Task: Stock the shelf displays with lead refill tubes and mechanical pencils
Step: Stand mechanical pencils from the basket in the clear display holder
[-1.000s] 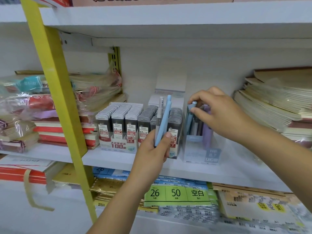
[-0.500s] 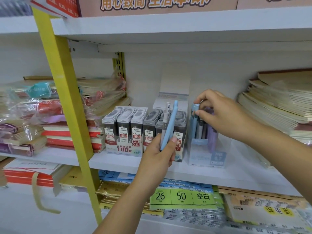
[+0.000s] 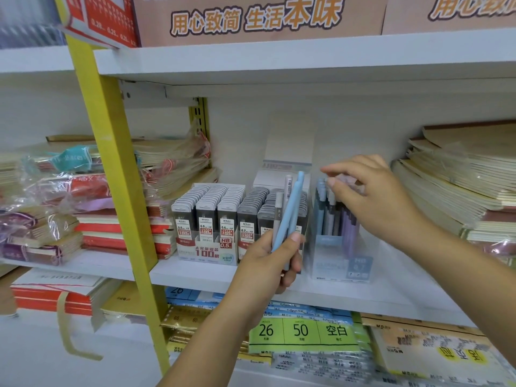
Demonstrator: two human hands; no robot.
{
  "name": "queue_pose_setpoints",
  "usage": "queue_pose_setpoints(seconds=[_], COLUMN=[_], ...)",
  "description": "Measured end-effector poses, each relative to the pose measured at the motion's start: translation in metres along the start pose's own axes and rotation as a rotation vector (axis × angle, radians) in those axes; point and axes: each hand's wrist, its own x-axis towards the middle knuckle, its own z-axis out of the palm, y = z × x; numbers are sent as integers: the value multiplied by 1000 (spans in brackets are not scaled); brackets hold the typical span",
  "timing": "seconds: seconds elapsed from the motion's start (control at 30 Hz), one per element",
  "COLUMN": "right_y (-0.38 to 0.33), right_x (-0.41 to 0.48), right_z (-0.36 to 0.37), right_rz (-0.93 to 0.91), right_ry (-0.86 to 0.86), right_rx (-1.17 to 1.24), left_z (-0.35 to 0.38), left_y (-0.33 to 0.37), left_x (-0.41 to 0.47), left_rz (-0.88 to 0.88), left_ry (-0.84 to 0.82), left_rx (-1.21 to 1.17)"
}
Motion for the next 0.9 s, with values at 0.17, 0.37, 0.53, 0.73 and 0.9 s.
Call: queue_pose_setpoints(seconds=[0.17,0.37,0.53,0.73,0.9], right_y=[-27,-25,-18,-26,-46], right_x=[-12,-7,-18,-31,-24], right_z=[3,-6,-18,-14,-5], right_rz=[156,273,339,260,120], right_ry=[-137,-82,-195,-472,-469], right_rx=[520,768,849,442,309], left_z=[6,0,-16,-30,-28], left_y=[1,-2,-1,14,26], left_x=[-1,-2,1,3,3], left_rz=[10,46,91,171,199], left_ry=[-115,-101,16,202,159], left_rx=[27,-70,-156,-82,154])
